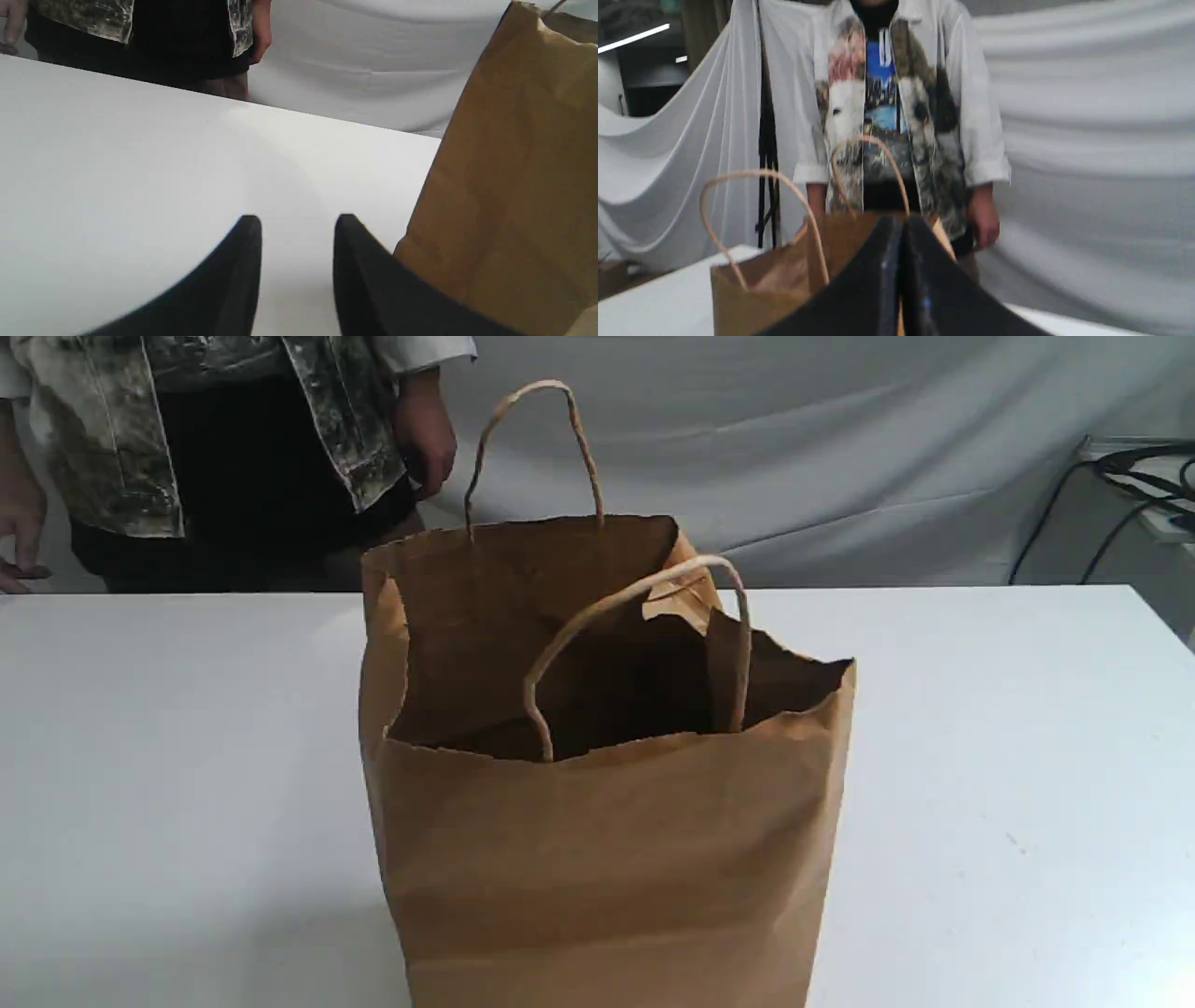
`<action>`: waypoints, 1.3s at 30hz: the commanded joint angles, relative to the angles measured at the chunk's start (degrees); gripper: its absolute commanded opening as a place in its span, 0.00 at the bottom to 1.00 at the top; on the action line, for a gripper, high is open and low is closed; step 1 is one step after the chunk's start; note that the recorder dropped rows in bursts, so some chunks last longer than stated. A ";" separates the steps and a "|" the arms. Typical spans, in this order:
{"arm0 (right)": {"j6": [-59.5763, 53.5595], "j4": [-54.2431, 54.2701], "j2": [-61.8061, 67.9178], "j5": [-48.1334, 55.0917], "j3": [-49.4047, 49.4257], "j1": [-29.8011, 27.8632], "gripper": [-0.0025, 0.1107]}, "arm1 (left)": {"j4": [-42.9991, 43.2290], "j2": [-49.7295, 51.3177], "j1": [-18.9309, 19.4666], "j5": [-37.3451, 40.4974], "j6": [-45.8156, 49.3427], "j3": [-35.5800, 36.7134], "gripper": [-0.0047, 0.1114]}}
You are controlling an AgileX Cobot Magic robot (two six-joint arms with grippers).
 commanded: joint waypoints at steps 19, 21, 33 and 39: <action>0.32 -2.96 -7.67 7.09 16.21 -28.68 0.02 | 1.01 -0.14 0.15 -0.16 -0.57 0.27 0.29; -0.71 -3.99 -7.67 10.75 16.21 -31.03 0.02 | 1.01 -0.14 0.15 -0.16 -0.57 0.27 0.29; -0.52 -8.42 -7.67 20.91 16.21 -34.68 0.02 | 1.01 -0.14 0.15 -0.16 -0.57 0.27 0.29; -0.12 -10.27 -7.67 20.93 16.21 -33.98 0.02 | 1.01 -0.14 0.15 -0.16 -0.57 0.27 0.29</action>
